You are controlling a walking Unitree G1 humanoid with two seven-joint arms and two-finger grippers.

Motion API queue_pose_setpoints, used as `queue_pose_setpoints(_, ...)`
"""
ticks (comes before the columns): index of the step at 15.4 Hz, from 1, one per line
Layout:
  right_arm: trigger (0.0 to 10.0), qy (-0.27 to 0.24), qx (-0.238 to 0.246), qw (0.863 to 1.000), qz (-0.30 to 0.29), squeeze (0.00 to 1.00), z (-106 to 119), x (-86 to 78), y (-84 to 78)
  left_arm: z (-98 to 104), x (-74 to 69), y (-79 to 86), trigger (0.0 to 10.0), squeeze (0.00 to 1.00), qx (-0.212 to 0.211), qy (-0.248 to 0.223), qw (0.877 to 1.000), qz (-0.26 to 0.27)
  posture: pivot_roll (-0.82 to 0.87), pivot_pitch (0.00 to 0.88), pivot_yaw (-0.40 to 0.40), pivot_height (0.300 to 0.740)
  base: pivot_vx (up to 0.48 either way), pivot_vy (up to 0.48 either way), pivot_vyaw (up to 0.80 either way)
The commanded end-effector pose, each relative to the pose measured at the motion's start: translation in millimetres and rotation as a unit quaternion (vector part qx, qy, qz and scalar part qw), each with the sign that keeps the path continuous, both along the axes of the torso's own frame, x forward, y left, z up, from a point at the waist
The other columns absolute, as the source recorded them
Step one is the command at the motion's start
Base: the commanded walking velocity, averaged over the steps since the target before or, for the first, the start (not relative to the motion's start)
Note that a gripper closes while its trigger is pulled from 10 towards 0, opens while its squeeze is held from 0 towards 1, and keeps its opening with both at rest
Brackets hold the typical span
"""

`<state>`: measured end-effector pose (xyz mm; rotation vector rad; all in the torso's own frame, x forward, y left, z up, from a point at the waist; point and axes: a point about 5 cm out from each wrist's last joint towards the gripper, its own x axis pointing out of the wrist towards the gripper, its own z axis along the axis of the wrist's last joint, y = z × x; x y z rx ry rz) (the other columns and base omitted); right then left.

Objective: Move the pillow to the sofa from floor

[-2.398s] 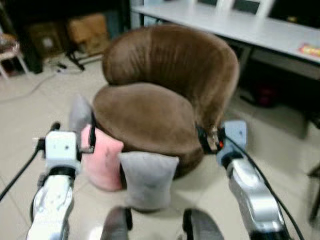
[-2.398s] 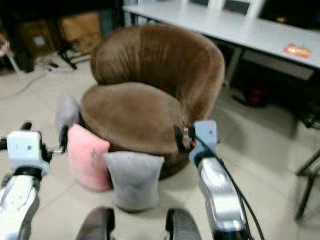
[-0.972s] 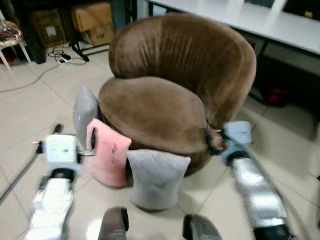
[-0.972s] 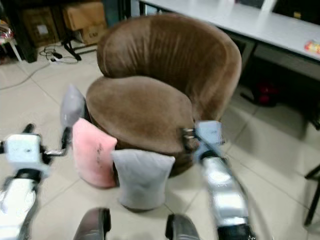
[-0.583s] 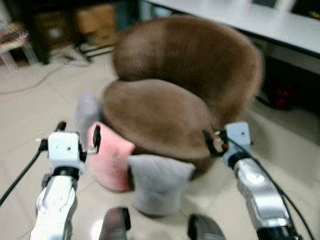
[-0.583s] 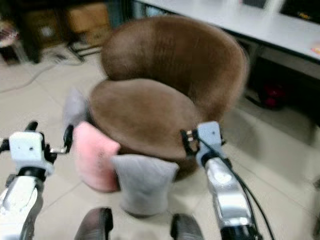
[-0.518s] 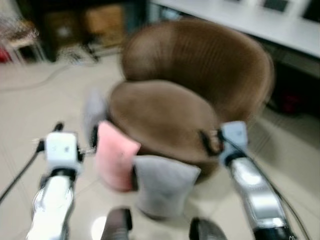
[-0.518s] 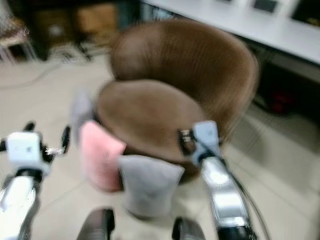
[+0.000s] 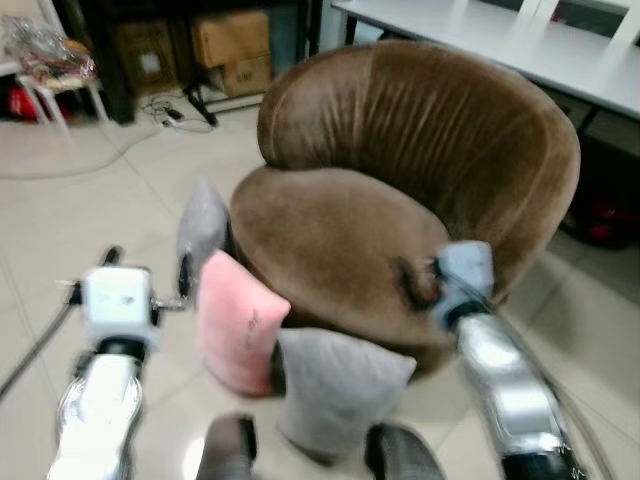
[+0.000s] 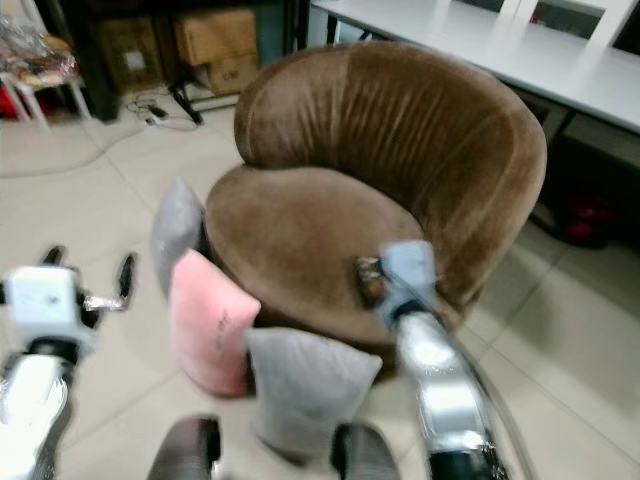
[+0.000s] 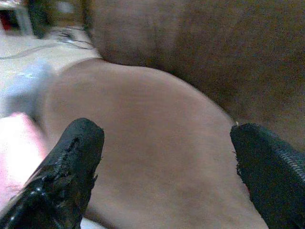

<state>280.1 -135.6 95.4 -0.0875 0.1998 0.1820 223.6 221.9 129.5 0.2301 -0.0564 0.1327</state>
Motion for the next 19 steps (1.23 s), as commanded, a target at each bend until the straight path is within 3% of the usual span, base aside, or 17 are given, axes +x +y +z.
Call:
queue_pose_setpoints(1, 10.0, -0.001, -0.002, 1.000, -0.009, 0.00, 2.8, 2.0, -9.7, -0.9, 0.9, -5.9, 10.0, 0.00, -0.006, 0.002, 1.000, -0.010, 0.00, 0.000, -0.042, 0.615, 0.000, 0.000, 0.00)
queue_pose_setpoints(17, 10.0, 0.019, -0.007, 1.000, 0.011, 0.00, -3.1, 1.5, -9.0, -4.3, -0.4, -8.3, 10.0, 0.00, 0.005, 0.012, 1.000, -0.016, 0.00, 0.000, -0.042, 0.490, 0.000, 0.000, 0.00)
queue_pose_setpoints(19, 10.0, 0.017, -0.008, 1.000, 0.013, 0.00, -2.9, 1.0, -8.8, -4.8, -1.4, -8.5, 10.0, 0.00, 0.003, 0.012, 1.000, -0.015, 0.00, 0.000, -0.049, 0.490, 0.000, 0.000, 0.00)
